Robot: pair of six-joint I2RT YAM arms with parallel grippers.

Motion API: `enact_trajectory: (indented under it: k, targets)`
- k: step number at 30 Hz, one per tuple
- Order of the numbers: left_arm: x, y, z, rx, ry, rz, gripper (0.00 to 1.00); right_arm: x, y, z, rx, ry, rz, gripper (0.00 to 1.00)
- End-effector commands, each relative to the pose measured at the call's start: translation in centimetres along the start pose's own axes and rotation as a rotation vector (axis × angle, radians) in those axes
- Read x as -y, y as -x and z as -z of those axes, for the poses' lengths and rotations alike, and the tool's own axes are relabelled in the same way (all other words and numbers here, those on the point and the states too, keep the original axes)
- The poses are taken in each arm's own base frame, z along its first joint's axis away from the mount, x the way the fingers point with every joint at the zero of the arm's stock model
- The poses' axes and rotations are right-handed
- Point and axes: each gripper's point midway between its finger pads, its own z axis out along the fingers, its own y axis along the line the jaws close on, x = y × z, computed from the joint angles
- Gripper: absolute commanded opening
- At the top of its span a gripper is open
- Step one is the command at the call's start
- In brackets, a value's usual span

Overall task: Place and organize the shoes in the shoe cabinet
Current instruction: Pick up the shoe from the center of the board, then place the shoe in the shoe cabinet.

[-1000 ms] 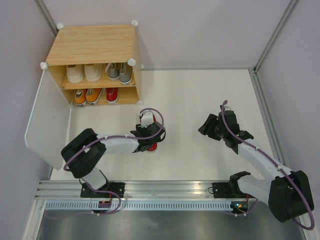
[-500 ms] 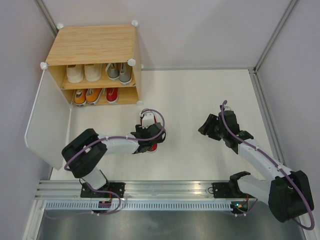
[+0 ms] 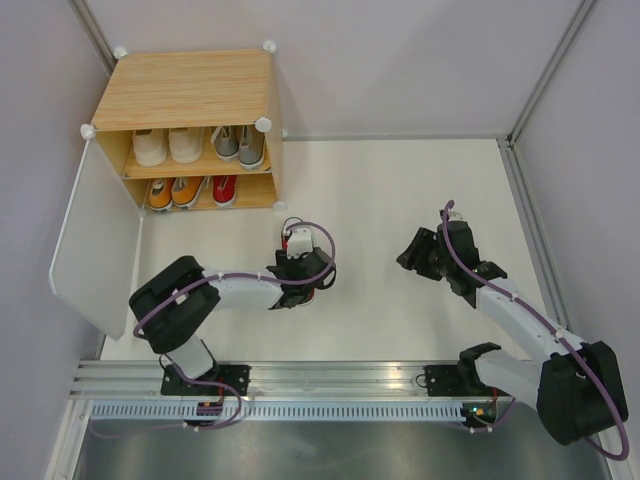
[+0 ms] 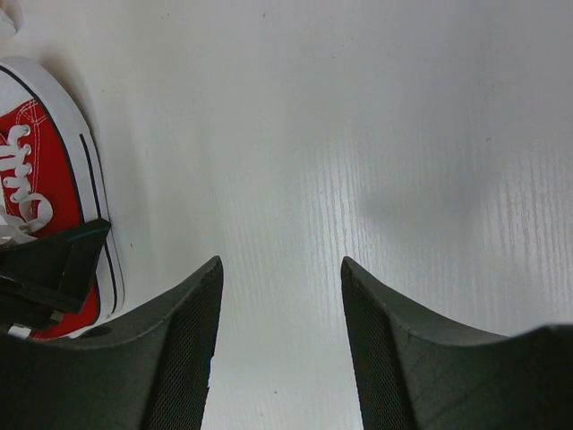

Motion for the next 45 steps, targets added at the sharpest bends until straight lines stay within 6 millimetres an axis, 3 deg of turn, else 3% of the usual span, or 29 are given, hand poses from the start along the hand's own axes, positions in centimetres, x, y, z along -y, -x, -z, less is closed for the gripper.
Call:
enact_trajectory:
  k: [1, 3, 4, 6, 11, 13, 22, 28, 31, 39, 45]
  targets:
    - [-2.1, -3.5, 1.3, -0.112, 0.036, -0.131, 0.3, -0.3, 0.9, 0.2, 0.044, 0.016, 0.014, 0.6]
    - [-2.4, -2.7, 1.7, -0.091, 0.041, -0.136, 0.2, -0.2, 0.8, 0.2, 0.042, 0.014, 0.015, 0.6]
    - [-2.5, -1.6, 2.2, -0.061, 0.038, -0.135, 0.08, -0.2, 0.8, 0.2, 0.042, 0.014, 0.016, 0.6]
    - [-2.6, -0.2, 2.7, -0.033, 0.03, -0.137, 0.02, -0.2, 0.8, 0.2, 0.042, 0.014, 0.015, 0.6]
    - [-3.7, 3.6, 4.2, 0.029, 0.009, -0.116, 0.02, -0.2, 1.0, 0.3, 0.048, 0.013, 0.015, 0.6]
    - [-4.5, 4.0, 4.5, 0.018, -0.003, -0.105, 0.02, -0.3, 1.0, 0.3, 0.048, 0.015, 0.014, 0.6]
    - [-10.4, 8.2, 5.4, 0.079, 0.012, 0.015, 0.02, -0.5, 0.9, 0.3, 0.046, 0.028, 0.016, 0.6]
    - [-15.2, 11.6, 4.1, 0.101, 0.089, 0.069, 0.02, -0.5, 1.2, 0.3, 0.052, 0.025, 0.019, 0.59]
    - [-15.7, 12.9, 3.2, 0.135, 0.077, 0.067, 0.02, -0.5, 1.0, 0.3, 0.051, 0.027, 0.019, 0.59]
    - [-12.7, 16.5, 0.8, 0.187, -0.04, -0.005, 0.02, -0.4, 1.1, 0.3, 0.054, 0.025, 0.024, 0.59]
    - [-12.5, 17.4, -1.5, 0.187, -0.02, -0.017, 0.02, -0.3, 1.2, 0.3, 0.064, 0.017, 0.024, 0.58]
